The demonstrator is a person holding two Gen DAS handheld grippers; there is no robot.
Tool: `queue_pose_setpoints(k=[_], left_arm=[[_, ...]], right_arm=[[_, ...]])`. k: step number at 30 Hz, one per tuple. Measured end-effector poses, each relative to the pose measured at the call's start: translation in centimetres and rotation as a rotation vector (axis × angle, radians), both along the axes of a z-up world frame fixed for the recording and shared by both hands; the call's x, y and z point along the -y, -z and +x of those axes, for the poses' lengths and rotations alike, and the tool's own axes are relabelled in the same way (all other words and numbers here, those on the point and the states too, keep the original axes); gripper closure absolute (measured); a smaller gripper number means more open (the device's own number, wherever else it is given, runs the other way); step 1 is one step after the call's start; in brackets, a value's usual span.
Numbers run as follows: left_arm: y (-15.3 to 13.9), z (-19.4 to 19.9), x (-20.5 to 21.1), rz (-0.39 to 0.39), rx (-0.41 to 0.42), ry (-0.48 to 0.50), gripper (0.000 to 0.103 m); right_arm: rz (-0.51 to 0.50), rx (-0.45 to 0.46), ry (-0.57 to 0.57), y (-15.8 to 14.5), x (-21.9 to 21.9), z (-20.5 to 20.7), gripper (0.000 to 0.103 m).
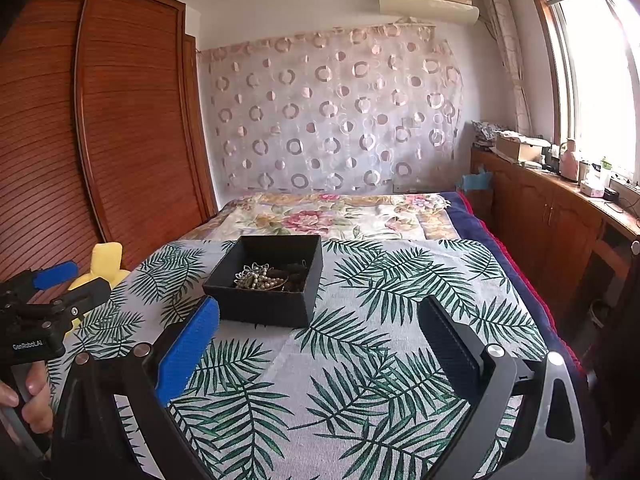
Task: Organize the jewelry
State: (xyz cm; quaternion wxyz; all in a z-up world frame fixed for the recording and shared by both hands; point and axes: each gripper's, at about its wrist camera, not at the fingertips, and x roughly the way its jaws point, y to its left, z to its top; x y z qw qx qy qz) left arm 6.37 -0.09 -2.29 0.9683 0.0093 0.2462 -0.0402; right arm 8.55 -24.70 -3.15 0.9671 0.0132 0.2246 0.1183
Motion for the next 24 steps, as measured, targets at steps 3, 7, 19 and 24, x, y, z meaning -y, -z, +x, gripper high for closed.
queue_pose_setpoints(k=[3, 7, 19, 24], left_arm=[[0.0, 0.01, 0.01, 0.001, -0.001, 0.0, 0.008], [0.04, 0.03, -0.05, 0.0, -0.004, 0.003, 0.008], [0.04, 0.15, -0.12, -0.002, -0.008, 0.0, 0.008], [-0.06, 0.3, -0.13, -0.004, -0.009, 0.001, 0.008]], right_arm=[[-0.001, 0.002, 0.0, -0.05, 0.06, 0.01, 0.002], [-0.002, 0.001, -0.002, -0.03, 0.02, 0.02, 0.002], [-0.001, 0.001, -0.001, -0.06, -0.03, -0.05, 0.002], [-0.002, 0.0, -0.001, -0.11, 0.04, -0.03, 0.002]])
